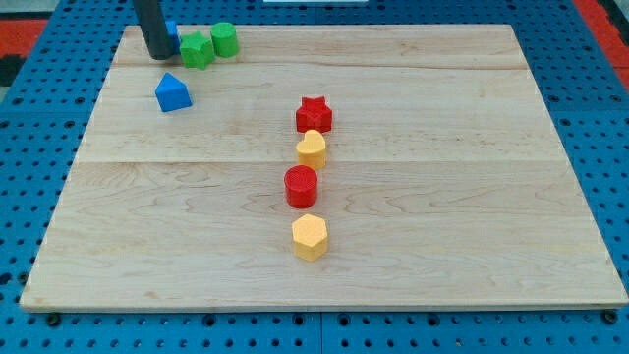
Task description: Slide the blue triangle above line of blocks
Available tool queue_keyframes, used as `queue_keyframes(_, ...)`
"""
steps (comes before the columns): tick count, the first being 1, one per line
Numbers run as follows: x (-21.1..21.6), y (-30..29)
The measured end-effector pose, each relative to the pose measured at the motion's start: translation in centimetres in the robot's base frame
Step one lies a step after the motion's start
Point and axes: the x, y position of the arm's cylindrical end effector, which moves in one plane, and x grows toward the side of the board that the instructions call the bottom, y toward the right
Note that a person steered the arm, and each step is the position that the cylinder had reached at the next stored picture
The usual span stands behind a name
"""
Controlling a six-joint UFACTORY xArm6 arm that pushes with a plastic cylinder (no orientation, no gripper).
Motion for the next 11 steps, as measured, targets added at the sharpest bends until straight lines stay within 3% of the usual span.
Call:
queue_keyframes(2, 4.9, -5.1)
queue_keyframes(3, 6.3, 1.7)
queue_keyframes(4, 7.6, 4.3)
queue_keyframes(5, 8.8, -1.2)
queue_keyframes(6, 10.7, 3.5)
queue_keyframes(8, 9.7, 11.8)
queue_keyframes(10, 5.6, 10.7)
queue_keyframes(11, 4.9, 14.8)
